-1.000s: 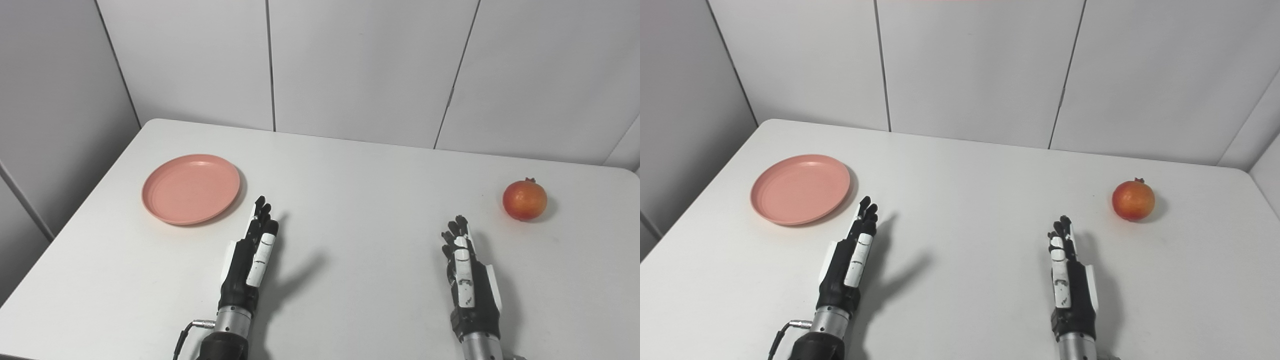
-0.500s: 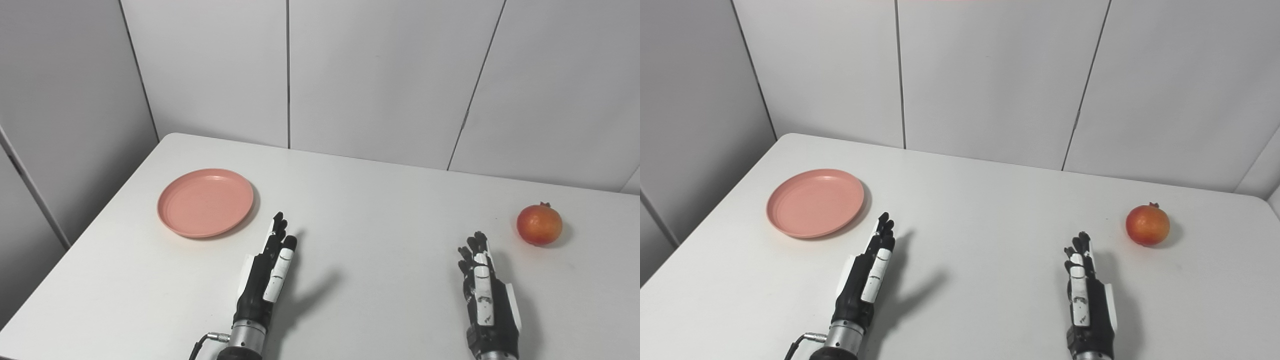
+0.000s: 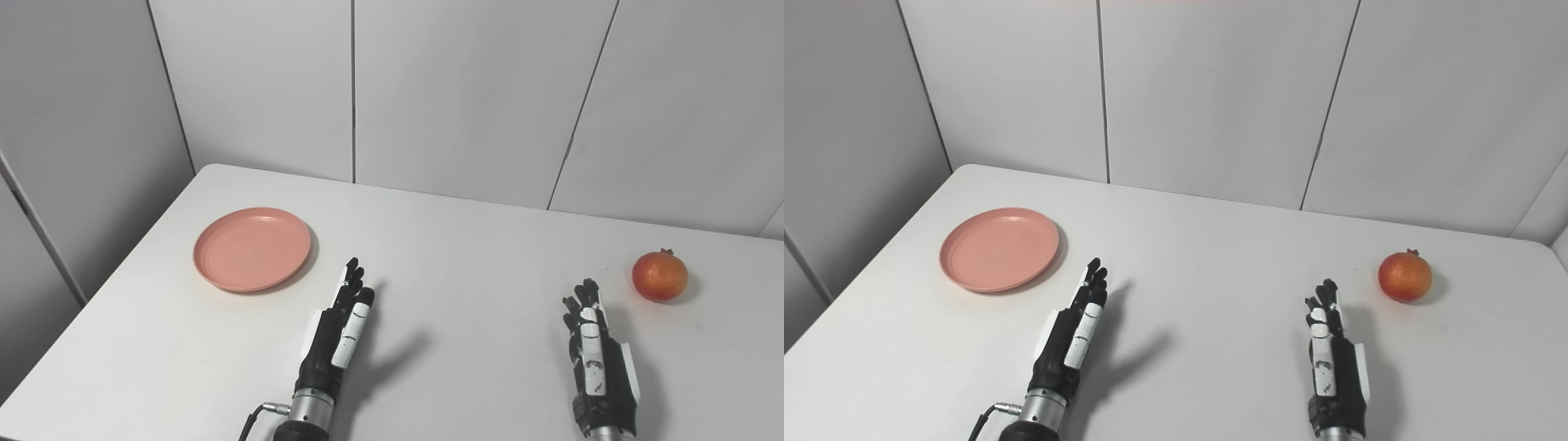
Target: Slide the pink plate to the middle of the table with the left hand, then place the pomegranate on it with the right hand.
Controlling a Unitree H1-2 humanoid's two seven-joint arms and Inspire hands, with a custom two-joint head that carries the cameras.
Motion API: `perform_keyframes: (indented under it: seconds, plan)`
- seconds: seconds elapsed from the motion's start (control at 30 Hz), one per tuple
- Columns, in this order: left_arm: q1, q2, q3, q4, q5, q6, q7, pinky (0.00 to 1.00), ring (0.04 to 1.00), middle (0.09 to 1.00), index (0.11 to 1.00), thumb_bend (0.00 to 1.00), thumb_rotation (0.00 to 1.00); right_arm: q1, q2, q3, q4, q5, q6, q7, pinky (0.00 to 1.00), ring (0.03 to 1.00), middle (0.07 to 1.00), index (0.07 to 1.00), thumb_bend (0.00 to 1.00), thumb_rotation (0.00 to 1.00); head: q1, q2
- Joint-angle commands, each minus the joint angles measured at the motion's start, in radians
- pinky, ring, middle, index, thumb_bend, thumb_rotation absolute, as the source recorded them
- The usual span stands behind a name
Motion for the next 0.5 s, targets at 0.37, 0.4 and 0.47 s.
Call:
perform_keyframes:
  seconds: [0.37,0.4,0.47]
  plan:
    - [0.04,0.005,-0.003,-0.049,-0.103,0.034,-0.031,1.0,0.969,0.962,0.999,0.75,0.96,0.052,-0.015,-0.009,0.012,0.007,-0.029,0.014,1.0,0.966,0.987,1.0,0.68,0.93,-0.019,0.027]
    - [0.035,-0.001,-0.005,-0.069,-0.11,0.048,-0.031,1.0,0.967,0.96,0.999,0.75,0.96,0.054,-0.018,-0.012,0.004,0.013,-0.025,0.016,1.0,0.967,0.988,1.0,0.68,0.93,-0.017,0.03]
    - [0.027,-0.009,-0.011,-0.107,-0.112,0.077,-0.026,1.0,0.951,0.95,0.992,0.79,0.94,0.059,-0.021,-0.016,-0.008,0.022,-0.018,0.017,1.0,0.968,0.987,1.0,0.68,0.93,-0.015,0.033]
